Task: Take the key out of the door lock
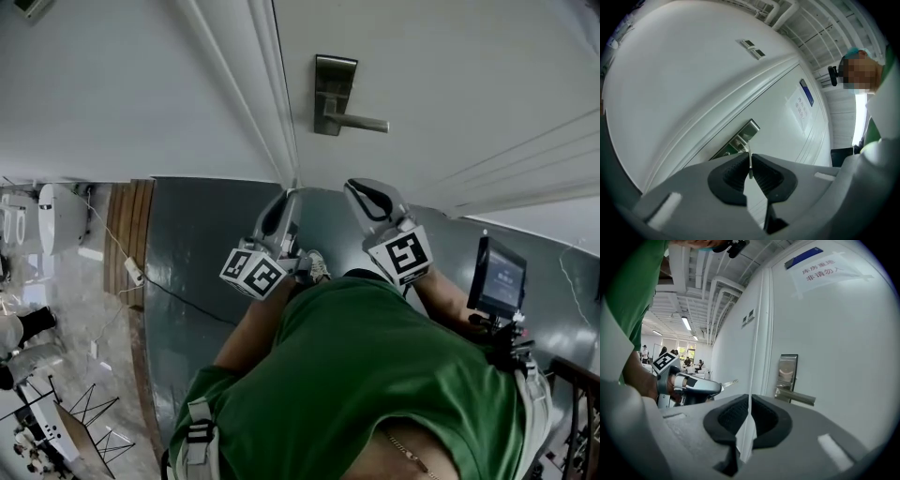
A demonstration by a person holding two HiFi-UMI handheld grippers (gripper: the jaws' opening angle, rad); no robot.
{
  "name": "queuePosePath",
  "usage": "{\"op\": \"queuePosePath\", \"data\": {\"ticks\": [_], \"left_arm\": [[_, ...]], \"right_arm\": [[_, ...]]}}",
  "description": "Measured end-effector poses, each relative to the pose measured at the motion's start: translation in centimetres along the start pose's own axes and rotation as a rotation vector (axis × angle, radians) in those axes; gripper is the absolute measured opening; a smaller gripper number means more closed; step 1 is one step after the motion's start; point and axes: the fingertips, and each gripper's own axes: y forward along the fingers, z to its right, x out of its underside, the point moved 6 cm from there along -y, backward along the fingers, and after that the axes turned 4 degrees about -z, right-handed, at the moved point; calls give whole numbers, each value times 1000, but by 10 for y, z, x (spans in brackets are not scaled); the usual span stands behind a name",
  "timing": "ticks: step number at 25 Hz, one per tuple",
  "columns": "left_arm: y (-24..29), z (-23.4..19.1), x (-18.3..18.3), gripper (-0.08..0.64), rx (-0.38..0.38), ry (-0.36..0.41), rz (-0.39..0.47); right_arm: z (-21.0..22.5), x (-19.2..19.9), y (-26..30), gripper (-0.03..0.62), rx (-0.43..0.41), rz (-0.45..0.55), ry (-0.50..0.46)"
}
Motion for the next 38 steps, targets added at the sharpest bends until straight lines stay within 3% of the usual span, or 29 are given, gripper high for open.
{"op": "queuePosePath", "data": {"ticks": [19, 25, 38], "left_arm": [[-30, 111, 56, 26, -61, 108, -66], [-87, 120, 61, 26, -109, 130, -67], [-110, 127, 79, 26, -163, 131, -29]], "right_arm": [[-14, 23, -111, 3, -1, 68, 95], [-67, 25, -126, 3, -45, 91, 129], [-84, 39, -135, 3, -121, 96, 118]]}}
